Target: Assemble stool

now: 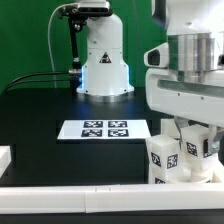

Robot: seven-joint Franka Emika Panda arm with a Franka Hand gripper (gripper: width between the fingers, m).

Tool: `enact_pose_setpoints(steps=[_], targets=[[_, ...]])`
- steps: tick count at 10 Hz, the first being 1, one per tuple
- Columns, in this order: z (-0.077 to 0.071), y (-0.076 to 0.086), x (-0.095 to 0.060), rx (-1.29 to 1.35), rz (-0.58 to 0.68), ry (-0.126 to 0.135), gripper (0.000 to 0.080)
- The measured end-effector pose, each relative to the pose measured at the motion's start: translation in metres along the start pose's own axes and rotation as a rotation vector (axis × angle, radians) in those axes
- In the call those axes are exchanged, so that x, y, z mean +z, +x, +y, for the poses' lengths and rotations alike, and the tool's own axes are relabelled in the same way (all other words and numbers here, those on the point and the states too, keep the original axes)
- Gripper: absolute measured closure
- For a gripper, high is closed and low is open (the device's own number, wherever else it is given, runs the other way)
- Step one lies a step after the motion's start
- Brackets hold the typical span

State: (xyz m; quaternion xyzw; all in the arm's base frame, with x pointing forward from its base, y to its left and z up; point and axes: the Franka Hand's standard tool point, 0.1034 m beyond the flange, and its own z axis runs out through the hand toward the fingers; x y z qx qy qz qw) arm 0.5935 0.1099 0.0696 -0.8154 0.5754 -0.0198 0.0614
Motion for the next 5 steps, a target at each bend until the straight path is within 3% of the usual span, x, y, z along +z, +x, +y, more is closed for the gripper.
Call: enact_pose_setpoints(steps=[4, 5], targets=[[0.0008, 0.0012, -0.0001, 0.231, -0.006, 0.003, 0.0468], [-0.0015, 0.0032, -0.0011, 0.403, -0.029, 0.029, 0.0466]])
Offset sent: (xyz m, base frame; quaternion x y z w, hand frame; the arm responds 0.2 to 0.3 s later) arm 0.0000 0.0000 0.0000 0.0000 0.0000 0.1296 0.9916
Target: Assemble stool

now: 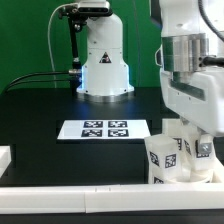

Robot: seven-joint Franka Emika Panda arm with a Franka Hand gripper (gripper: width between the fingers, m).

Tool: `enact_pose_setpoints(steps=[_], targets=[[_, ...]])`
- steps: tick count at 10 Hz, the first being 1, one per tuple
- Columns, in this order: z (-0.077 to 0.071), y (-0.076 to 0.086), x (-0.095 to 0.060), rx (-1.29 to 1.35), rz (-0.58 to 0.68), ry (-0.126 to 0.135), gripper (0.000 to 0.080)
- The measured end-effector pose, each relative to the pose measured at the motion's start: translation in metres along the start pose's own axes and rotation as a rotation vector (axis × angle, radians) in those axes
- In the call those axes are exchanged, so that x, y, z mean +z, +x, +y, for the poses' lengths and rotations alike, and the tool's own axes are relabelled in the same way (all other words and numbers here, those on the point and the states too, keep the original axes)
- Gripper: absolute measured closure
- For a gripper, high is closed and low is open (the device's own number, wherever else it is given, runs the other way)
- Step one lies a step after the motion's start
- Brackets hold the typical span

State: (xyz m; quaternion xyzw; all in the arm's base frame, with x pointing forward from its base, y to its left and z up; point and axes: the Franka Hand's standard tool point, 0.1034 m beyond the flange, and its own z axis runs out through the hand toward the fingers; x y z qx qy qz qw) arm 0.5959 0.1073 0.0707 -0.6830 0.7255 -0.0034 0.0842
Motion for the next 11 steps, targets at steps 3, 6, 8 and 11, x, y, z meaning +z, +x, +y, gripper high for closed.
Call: enact_pose_setpoints(steps=[3, 6, 8, 11], targets=[[-0.005, -0.004, -0.002, 0.346, -0.042, 0.041, 0.0466], [-0.005, -0.004, -0.001, 0.325, -0.042, 0.040, 0.0390], [-0.003, -0.005, -0.003, 0.260, -0.047, 0.023, 0.0170], [-0.007, -0.017, -0.023, -0.002, -0.074, 0.023, 0.0154]])
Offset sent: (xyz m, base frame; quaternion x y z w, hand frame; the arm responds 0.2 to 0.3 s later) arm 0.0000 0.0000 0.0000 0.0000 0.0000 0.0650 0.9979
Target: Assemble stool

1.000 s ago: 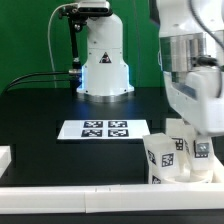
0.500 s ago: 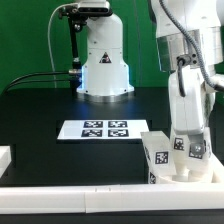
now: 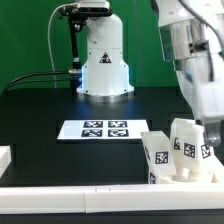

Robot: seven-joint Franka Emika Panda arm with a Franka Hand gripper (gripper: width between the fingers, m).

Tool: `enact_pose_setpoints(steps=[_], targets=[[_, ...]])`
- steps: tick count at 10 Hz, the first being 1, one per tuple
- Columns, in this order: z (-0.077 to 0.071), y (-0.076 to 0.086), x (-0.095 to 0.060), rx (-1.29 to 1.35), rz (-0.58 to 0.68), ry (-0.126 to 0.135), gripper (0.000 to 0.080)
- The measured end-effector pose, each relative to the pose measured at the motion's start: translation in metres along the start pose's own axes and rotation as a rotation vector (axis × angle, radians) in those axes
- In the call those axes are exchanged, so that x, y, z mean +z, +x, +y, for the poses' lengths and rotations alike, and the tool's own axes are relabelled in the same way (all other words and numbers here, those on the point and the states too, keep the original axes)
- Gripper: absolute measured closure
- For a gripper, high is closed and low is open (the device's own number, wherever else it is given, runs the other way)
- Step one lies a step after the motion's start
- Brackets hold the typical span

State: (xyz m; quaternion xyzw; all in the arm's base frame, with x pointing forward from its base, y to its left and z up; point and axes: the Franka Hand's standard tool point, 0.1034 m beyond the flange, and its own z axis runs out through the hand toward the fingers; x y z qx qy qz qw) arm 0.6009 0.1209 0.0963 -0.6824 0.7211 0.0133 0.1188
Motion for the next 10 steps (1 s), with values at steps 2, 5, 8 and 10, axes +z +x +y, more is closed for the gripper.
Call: enact_pose_setpoints(steps=[2, 5, 8, 10], targets=[[0.000, -0.004, -0.006, -0.160, -0.011, -0.003, 0.0150], [0.000, -0.002, -0.004, -0.334, -0.008, -0.004, 0.0150], [0.002, 0.001, -0.031, -0.690, -0.038, -0.083, 0.0150], [0.006, 0.003, -0.029, -0.910, -0.025, -0.116, 0.0150]])
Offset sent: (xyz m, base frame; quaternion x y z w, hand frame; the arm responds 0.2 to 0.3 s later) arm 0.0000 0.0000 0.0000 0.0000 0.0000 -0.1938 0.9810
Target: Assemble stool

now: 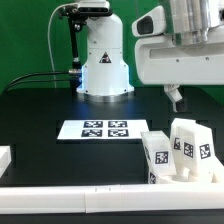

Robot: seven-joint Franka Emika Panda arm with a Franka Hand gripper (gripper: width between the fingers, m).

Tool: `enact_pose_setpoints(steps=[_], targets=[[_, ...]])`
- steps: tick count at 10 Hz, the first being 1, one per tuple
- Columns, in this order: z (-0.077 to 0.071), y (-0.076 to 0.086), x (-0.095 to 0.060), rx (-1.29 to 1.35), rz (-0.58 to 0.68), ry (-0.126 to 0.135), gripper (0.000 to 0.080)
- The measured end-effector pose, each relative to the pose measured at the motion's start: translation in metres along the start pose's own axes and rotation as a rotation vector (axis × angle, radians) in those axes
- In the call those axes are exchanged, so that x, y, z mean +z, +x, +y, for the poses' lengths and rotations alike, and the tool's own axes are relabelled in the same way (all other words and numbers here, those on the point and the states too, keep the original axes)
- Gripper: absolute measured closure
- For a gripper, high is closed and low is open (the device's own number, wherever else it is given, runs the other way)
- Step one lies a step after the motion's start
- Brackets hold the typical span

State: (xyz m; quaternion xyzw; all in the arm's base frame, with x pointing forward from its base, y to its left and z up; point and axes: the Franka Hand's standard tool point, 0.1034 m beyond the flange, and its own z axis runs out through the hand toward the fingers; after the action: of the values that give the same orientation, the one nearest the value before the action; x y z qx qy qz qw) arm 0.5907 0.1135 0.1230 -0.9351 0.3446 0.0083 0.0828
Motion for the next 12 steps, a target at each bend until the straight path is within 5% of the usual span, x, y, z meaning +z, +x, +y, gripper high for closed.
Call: enact_pose_setpoints(steps=[4, 7, 12], targets=[[0.003, 0.003, 0.000, -0.270, 0.006, -0.013, 0.0150], [-0.007, 0.006, 0.013, -0.790, 0.028, -0.141, 0.0150], [-0.005, 0.012, 0.022, -0.941, 0.046, -0.148, 0.0150]])
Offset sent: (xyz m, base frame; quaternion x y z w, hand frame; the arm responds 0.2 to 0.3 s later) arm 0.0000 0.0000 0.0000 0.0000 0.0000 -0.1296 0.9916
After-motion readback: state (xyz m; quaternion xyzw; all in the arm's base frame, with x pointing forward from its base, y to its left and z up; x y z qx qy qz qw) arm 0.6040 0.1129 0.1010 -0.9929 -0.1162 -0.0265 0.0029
